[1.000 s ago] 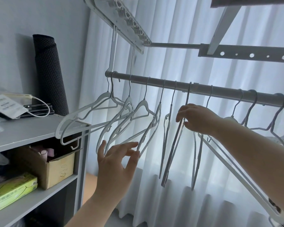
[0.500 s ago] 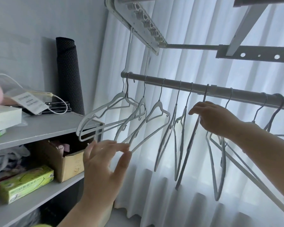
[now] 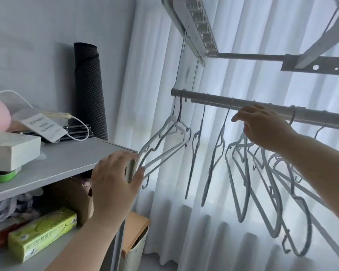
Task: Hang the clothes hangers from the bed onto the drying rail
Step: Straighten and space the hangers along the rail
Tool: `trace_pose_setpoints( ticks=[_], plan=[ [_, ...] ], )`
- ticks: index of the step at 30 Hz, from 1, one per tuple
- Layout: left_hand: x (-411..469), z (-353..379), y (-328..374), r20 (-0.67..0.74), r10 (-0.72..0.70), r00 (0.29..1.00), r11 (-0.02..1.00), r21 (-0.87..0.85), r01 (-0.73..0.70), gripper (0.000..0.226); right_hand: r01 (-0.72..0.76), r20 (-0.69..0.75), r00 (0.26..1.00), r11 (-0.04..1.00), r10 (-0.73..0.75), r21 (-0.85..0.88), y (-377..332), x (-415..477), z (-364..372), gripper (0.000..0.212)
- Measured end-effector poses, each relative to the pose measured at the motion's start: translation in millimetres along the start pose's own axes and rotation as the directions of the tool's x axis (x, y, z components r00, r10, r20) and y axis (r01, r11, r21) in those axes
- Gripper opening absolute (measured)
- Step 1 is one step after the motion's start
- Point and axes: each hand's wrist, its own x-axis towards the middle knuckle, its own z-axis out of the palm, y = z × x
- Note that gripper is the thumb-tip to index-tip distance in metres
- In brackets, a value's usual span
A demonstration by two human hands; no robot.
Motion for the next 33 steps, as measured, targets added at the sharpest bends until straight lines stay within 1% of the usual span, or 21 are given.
trace_pose_setpoints(
  ticks=[2, 4, 7, 9, 11, 12, 15, 18, 24, 27, 28, 29, 30, 31, 33],
  plan=[
    [4, 2, -9, 0.059, -0.009, 0.998, 0.991, -0.131, 0.017, 0.049, -0.023, -0.008, 1.000, 1.000, 0.023, 0.000, -12, 6, 2, 0.040],
    [7, 3, -14, 0.116, -0.071, 0.991, 0.954, -0.282, 0.102, 0.049, -0.046, -0.003, 0.999, 0.999, 0.046, -0.014, -22, 8, 3, 0.039],
    [12, 5, -22, 0.213, -0.109, 0.971, 0.877, -0.439, 0.195, 0.030, -0.072, 0.001, 0.997, 0.997, 0.072, -0.032, -31, 8, 4, 0.038],
    [14, 6, -27, 0.288, -0.129, 0.949, 0.804, -0.530, 0.270, 0.026, -0.081, -0.004, 0.997, 0.996, 0.081, -0.035, -35, 8, 6, 0.036],
    [15, 6, -28, 0.366, -0.147, 0.919, 0.729, -0.588, 0.351, 0.025, -0.091, -0.004, 0.996, 0.995, 0.091, -0.036, -38, 7, 6, 0.034],
    [16, 6, -28, 0.387, -0.144, 0.911, 0.709, -0.602, 0.368, 0.025, -0.096, -0.003, 0.995, 0.995, 0.096, -0.039, -39, 7, 6, 0.033],
    [16, 5, -27, 0.413, -0.092, 0.906, 0.691, -0.628, 0.356, 0.029, -0.104, 0.013, 0.994, 0.993, 0.105, -0.063, -43, 7, 4, 0.034],
    [17, 3, -27, 0.429, -0.071, 0.901, 0.682, -0.638, 0.357, 0.029, -0.121, 0.041, 0.991, 0.990, 0.124, -0.070, -46, 6, 1, 0.035],
    [18, 1, -34, 0.400, -0.094, 0.912, 0.675, -0.647, 0.354, 0.026, -0.152, 0.072, 0.985, 0.985, 0.158, -0.084, -49, 0, -1, 0.036],
    [19, 4, -40, 0.350, -0.126, 0.928, 0.719, -0.613, 0.329, 0.011, -0.164, 0.097, 0.980, 0.983, 0.172, -0.089, -51, -3, 0, 0.035],
    [19, 3, -40, 0.289, -0.136, 0.947, 0.758, -0.585, 0.288, 0.018, -0.164, 0.103, 0.979, 0.982, 0.173, -0.091, -51, -4, 0, 0.035],
    [18, 2, -39, 0.195, -0.123, 0.973, 0.800, -0.561, 0.213, 0.025, -0.165, 0.104, 0.979, 0.982, 0.174, -0.092, -52, -4, 0, 0.035],
    [17, -1, -37, 0.075, -0.077, 0.994, 0.831, -0.545, 0.105, 0.027, -0.166, 0.104, 0.979, 0.982, 0.175, -0.090, -53, -5, 0, 0.035],
    [16, -3, -31, -0.026, -0.007, 1.000, 0.847, -0.531, -0.008, 0.026, -0.167, 0.104, 0.979, 0.982, 0.176, -0.087, -54, -5, 0, 0.035],
    [8, -8, -13, -0.128, 0.147, 0.981, 0.833, -0.518, -0.193, 0.021, -0.166, 0.112, 0.978, 0.983, 0.174, -0.083, -55, -5, 1, 0.035]
  ],
)
